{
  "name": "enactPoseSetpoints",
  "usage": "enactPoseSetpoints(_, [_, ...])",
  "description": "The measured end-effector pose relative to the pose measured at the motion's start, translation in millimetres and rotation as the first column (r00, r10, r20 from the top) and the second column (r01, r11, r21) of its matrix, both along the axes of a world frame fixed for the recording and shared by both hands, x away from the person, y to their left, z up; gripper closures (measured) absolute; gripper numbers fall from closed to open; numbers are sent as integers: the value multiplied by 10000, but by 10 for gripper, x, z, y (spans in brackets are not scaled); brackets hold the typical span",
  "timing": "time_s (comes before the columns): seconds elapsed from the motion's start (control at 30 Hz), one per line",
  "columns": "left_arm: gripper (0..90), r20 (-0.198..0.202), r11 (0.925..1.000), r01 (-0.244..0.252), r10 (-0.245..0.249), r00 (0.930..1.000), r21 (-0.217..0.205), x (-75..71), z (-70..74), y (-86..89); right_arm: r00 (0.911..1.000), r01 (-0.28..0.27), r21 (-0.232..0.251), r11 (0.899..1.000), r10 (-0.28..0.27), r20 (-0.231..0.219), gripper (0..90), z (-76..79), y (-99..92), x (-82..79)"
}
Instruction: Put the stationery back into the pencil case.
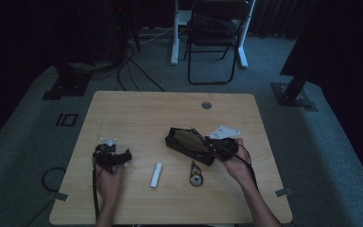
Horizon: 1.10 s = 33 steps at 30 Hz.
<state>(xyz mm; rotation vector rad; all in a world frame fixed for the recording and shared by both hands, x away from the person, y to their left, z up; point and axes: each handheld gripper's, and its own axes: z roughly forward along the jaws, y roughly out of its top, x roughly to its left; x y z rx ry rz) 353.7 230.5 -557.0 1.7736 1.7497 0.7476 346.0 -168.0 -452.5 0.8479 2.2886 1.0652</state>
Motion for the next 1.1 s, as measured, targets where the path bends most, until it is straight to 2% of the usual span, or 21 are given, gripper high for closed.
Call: enactPoseSetpoints(1.1, [83,8,10000,-6,6,10000,-3,0,0,-1,9990,-441,75,9990,442,-89,799,-58,137,180])
